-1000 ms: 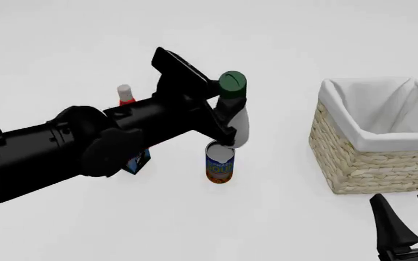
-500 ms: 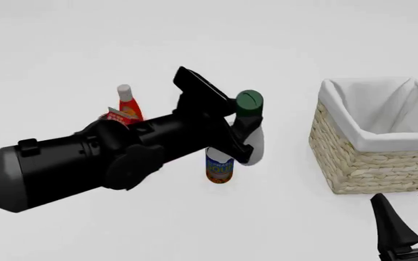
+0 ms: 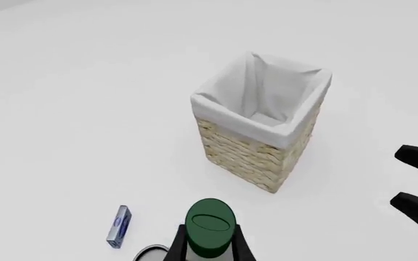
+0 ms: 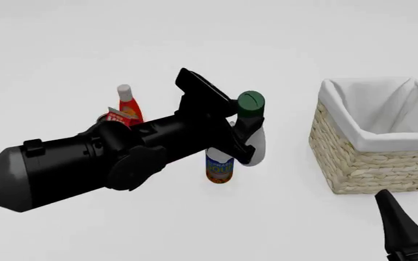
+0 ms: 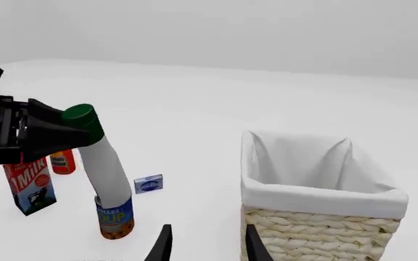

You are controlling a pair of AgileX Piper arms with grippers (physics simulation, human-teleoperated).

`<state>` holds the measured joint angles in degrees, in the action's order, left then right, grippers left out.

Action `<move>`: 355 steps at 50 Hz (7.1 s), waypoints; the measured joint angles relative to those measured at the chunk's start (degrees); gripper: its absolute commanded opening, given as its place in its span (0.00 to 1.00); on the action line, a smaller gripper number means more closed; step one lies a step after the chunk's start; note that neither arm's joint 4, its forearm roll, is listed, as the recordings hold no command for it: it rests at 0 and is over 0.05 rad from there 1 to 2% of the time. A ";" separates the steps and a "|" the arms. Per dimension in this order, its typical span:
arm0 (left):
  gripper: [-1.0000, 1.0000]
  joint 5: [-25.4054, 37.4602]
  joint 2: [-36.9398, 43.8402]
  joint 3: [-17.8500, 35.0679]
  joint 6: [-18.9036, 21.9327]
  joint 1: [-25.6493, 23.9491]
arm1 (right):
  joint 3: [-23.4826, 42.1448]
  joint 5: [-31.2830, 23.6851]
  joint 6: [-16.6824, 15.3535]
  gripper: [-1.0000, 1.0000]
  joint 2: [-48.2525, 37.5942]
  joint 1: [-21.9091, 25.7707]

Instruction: Pick the salad dressing and place it in the basket.

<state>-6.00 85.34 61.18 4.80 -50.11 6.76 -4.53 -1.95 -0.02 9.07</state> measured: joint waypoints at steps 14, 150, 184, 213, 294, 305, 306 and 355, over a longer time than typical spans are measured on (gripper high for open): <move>0.00 -0.27 -0.28 -0.44 -0.04 -0.19 | 7.35 -8.45 -4.51 1.00 -0.04 5.36; 0.00 0.39 -3.39 -2.18 3.19 -5.52 | 28.21 -4.70 -12.65 1.00 -39.78 27.94; 0.00 1.75 -4.87 -1.43 3.27 -6.48 | 26.94 -0.47 -12.26 1.00 -44.70 29.71; 0.00 1.29 -6.23 -2.91 3.08 -7.89 | 26.74 1.95 -13.01 1.00 -47.72 30.37; 1.00 0.71 -7.96 -4.21 3.80 -8.65 | 25.75 4.98 -16.43 0.00 -50.02 32.96; 1.00 0.95 -8.07 -4.03 3.36 -9.31 | 25.61 5.19 -16.44 0.00 -50.29 33.31; 1.00 0.96 -8.09 -4.03 3.30 -9.36 | 25.59 5.21 -16.44 0.00 -50.30 33.34; 1.00 5.85 -34.00 -7.99 4.32 -2.02 | 24.71 6.12 -15.07 0.00 -49.44 33.52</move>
<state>-0.16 51.34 53.19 9.13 -52.13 31.47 1.58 -17.02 -49.46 42.58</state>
